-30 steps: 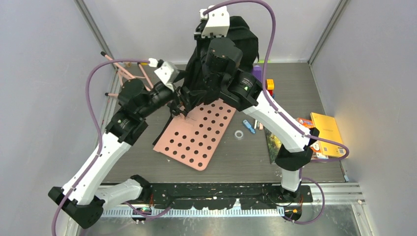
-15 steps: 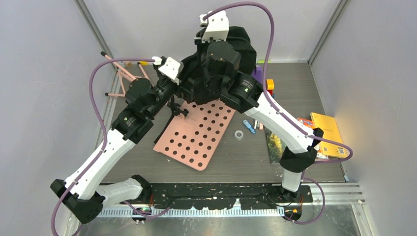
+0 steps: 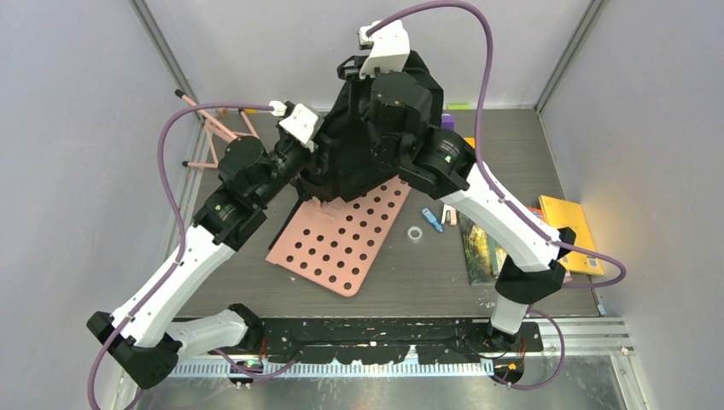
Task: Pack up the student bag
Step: Place the student bag at the center of the board, then unzip the student bag at the center of the board.
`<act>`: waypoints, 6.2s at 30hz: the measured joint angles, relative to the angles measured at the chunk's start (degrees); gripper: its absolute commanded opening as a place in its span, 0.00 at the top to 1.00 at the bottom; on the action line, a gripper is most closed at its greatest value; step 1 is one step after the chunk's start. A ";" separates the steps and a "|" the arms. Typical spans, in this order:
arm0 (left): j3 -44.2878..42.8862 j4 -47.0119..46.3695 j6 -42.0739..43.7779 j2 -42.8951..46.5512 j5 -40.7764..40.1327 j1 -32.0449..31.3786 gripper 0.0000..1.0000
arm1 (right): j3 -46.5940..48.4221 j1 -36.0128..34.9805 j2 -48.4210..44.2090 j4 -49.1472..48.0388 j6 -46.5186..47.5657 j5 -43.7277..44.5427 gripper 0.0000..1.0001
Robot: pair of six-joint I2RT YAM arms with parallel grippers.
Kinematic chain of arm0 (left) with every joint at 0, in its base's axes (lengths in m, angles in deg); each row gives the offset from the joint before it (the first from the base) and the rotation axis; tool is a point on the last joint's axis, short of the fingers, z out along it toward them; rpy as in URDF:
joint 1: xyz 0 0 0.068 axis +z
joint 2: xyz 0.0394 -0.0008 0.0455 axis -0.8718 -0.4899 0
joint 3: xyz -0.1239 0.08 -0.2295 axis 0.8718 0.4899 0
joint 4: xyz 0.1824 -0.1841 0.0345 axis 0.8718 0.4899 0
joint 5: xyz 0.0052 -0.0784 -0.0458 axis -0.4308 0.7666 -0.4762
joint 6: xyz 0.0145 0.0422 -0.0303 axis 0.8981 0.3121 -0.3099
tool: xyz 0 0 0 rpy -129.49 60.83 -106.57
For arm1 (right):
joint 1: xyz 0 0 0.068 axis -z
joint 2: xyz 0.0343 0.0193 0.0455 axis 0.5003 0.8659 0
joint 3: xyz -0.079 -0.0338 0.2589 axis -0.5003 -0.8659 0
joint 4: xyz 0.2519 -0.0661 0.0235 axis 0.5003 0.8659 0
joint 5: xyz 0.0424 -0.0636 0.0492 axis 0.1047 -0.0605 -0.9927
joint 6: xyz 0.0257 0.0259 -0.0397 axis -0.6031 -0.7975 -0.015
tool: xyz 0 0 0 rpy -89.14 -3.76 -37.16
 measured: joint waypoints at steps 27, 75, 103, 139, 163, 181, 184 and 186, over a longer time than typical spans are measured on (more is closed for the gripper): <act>-1.99 27.52 -20.63 3.74 12.61 21.16 1.00 | -21.68 2.08 -18.16 9.66 -1.31 -5.51 0.02; 12.76 17.00 -13.03 12.33 11.74 24.26 1.00 | -72.81 32.94 -27.93 -17.35 -13.66 -64.81 0.85; 15.89 14.71 -12.07 15.56 26.23 24.39 0.28 | -58.62 30.08 -28.59 -4.81 -7.98 -57.42 1.00; 8.76 11.19 -11.65 12.04 26.95 24.39 0.58 | -26.32 18.01 -15.47 9.62 -2.58 -39.06 1.00; 2.64 11.74 -15.30 5.79 29.77 24.48 0.82 | -16.48 7.52 -8.81 5.05 2.36 -26.43 1.00; -7.21 11.87 -16.39 -6.21 30.67 6.97 0.87 | -22.08 5.97 -15.32 6.16 3.78 -30.47 1.00; -8.70 11.72 -16.13 -7.50 29.27 3.45 0.89 | -24.20 5.97 -19.02 6.75 4.00 -30.34 1.00; -9.94 11.67 -16.13 -8.33 28.06 2.38 0.90 | -25.05 5.97 -20.96 6.73 4.02 -30.36 1.00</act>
